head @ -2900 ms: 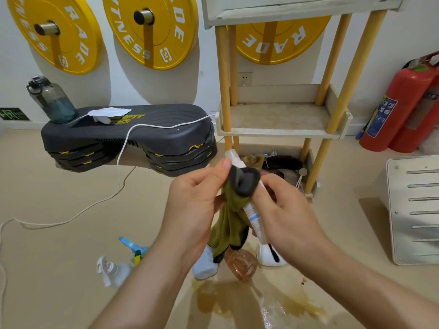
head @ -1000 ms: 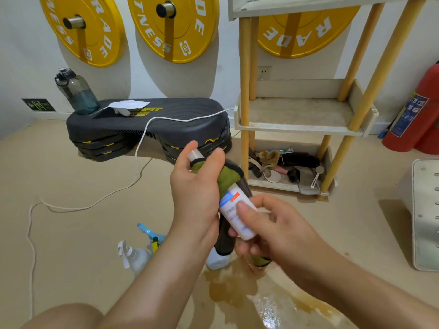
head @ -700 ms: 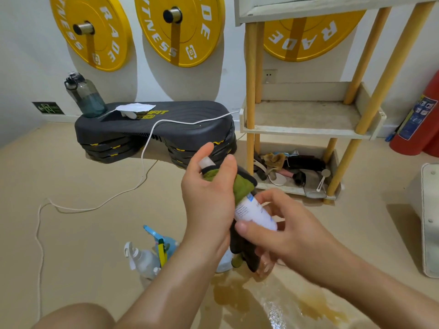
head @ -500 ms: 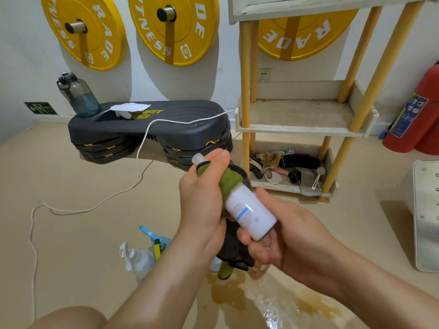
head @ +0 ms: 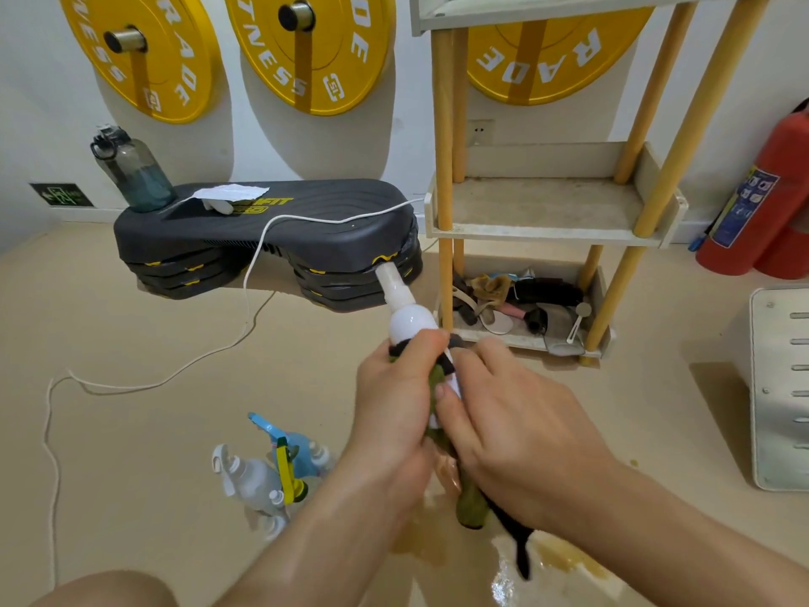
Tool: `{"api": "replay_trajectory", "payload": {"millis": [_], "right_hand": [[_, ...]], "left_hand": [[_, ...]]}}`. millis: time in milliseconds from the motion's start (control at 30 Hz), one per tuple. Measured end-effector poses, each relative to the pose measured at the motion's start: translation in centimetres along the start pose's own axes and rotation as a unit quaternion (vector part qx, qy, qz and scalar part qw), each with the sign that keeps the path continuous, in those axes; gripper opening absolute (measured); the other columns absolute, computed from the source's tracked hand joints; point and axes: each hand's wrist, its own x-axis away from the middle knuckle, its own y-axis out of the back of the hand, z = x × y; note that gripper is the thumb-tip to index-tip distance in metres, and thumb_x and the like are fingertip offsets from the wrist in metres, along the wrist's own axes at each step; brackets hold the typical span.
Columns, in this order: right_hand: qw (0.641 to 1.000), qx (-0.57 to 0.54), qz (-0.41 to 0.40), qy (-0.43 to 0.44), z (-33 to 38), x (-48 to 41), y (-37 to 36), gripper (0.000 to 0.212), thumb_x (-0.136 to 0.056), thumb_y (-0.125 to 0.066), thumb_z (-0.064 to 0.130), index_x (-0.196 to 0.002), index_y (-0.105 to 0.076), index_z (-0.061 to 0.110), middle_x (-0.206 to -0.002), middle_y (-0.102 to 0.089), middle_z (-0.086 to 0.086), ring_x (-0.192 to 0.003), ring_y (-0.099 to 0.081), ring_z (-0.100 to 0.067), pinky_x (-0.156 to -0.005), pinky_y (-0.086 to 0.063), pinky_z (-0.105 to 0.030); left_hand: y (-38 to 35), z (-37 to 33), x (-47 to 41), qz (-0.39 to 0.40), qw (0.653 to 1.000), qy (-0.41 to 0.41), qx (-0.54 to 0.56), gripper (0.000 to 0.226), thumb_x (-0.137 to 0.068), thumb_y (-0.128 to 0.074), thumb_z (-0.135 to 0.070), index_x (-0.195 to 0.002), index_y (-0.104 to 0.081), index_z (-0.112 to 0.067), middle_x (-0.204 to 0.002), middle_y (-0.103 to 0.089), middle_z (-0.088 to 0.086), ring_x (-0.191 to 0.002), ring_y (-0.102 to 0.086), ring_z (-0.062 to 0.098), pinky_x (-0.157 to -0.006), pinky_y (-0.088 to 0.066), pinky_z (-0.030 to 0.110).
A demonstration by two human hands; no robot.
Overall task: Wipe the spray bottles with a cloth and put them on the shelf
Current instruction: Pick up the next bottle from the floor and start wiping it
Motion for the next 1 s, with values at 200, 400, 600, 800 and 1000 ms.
{"api": "replay_trajectory", "payload": {"millis": [200, 400, 600, 800, 1000], "right_hand": [[0.823, -0.55, 0.051, -0.134, -2.8, -2.3, 1.3, 0.069, -0.072, -0.063, 0.077, -0.128, -0.05, 0.04, -0.131, -0.057, 0.013, -0.115, -0.057, 0.006, -0.102, -0.047, -0.024], [0.802, -0.558, 0.16, -0.143, -2.1, -2.7, 1.6, 0.045, -0.085, -0.062, 0.05, -0.101, -0.074, 0.01, -0.097, -0.077, -0.01, -0.09, -0.074, -0.022, -0.085, -0.058, -0.03], [0.821, -0.536, 0.059, -0.19, -2.4, -2.7, 1.7, 0.02, -0.091, -0.067, 0.026, -0.093, -0.078, 0.011, -0.087, -0.077, -0.01, -0.08, -0.073, -0.021, -0.077, -0.056, -0.034], [0.671, -0.694, 0.059, -0.255, -2.6, -2.5, 2.8, 0.023, -0.09, -0.062, 0.02, -0.107, -0.07, 0.007, -0.118, -0.067, -0.023, -0.1, -0.061, -0.028, -0.094, -0.045, -0.046], [0.534, -0.801, 0.172, -0.209, -3.1, -1.6, 4.0, 0.065, -0.042, -0.095, 0.017, -0.104, -0.077, 0.003, -0.114, -0.07, -0.024, -0.094, -0.072, -0.032, -0.081, -0.06, -0.039]], "left_hand": [[-0.1, -2.8, 0.1, 0.093, 0.993, -0.057, -0.045, 0.012, -0.085, -0.06, -0.021, -0.083, -0.069, -0.013, -0.073, -0.06, 0.007, -0.06, -0.057, 0.019, -0.048, -0.044, 0.023], [0.1, -3.2, -0.8, 0.04, 0.965, -0.204, -0.158, 0.013, -0.071, -0.064, -0.033, -0.072, -0.063, -0.02, -0.068, -0.06, -0.001, -0.065, -0.057, 0.015, -0.062, -0.047, 0.032], [1.3, -4.5, -2.1, 0.072, 0.97, -0.159, -0.17, 0.003, -0.089, -0.068, -0.015, -0.089, -0.065, -0.016, -0.08, -0.063, 0.001, -0.07, -0.062, 0.009, -0.064, -0.05, 0.026], [1.6, -5.2, -2.1, 0.078, 0.981, -0.142, -0.108, 0.008, -0.089, -0.065, -0.013, -0.09, -0.071, -0.016, -0.081, -0.07, -0.001, -0.074, -0.065, 0.008, -0.062, -0.051, 0.02], [3.2, -8.2, -2.6, 0.034, 0.995, -0.096, -0.022, 0.005, -0.087, -0.065, -0.018, -0.087, -0.069, -0.021, -0.08, -0.07, -0.003, -0.079, -0.064, 0.012, -0.081, -0.049, 0.028]]}}
